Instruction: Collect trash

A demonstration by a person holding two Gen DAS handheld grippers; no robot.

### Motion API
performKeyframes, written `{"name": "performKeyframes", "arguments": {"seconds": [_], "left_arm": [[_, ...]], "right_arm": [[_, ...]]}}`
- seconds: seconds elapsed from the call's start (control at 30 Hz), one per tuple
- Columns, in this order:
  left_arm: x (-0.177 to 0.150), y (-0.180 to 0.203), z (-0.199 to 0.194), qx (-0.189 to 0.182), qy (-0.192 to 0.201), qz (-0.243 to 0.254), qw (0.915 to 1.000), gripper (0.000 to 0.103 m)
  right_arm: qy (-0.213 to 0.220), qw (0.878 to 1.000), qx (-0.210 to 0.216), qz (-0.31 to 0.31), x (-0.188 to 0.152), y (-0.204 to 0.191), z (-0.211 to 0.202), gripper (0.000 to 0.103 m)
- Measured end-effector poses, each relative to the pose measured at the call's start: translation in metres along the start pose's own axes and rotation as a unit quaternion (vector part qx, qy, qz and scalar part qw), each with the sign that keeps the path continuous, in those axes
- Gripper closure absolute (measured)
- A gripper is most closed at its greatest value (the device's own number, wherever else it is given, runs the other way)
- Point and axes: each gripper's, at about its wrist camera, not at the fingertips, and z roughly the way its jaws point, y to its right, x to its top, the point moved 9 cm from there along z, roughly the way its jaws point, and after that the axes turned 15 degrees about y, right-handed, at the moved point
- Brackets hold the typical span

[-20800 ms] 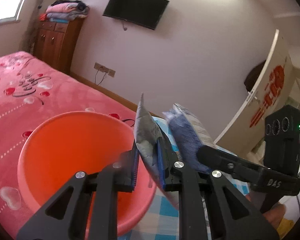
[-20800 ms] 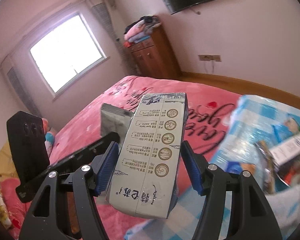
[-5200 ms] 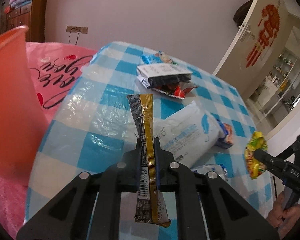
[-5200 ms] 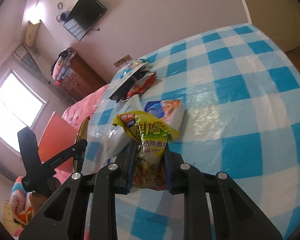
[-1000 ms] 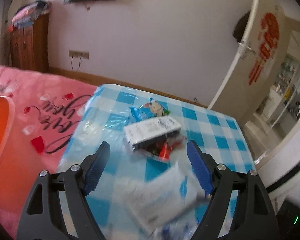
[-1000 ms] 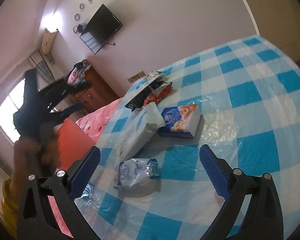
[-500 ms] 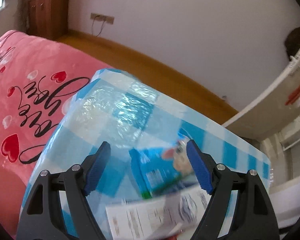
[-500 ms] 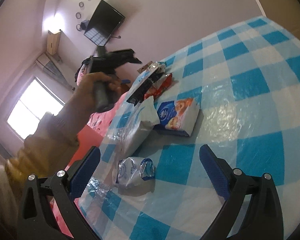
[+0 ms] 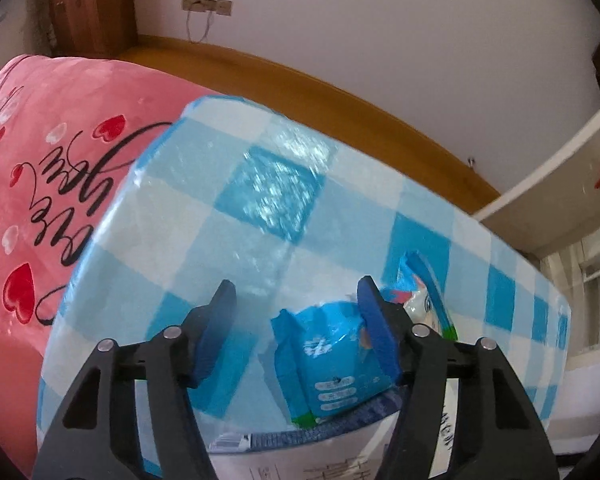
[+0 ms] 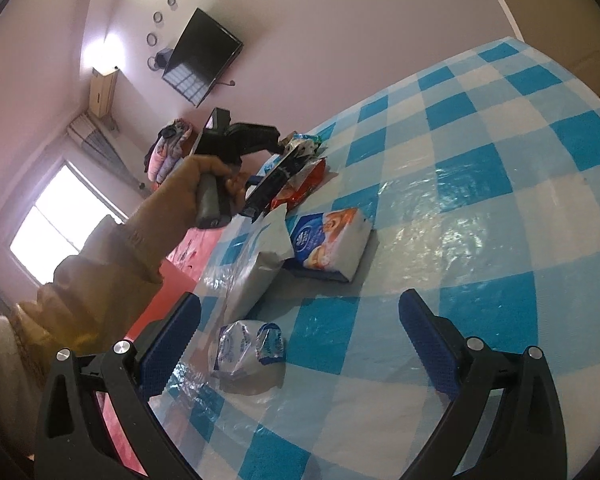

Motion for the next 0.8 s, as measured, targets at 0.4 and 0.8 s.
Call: {"name": "performKeyframes", "arguments": {"seconds": [0.4, 0.8], "left_arm": [[-0.071, 0.048, -0.048, -0.070, -0.028, 0.066, 0.9950, 0.040], [-0.120, 0.079, -0.105, -0.137, -0.024, 0.122, 0.9828, 0.040]], "right_arm": [[0.009, 1.000, -0.006, -0.011, 0.005, 0.002, -0.005, 0.005], [-0.008, 0.999, -0.014, -0.034, -0.004, 0.004, -0.001, 0.005]]}}
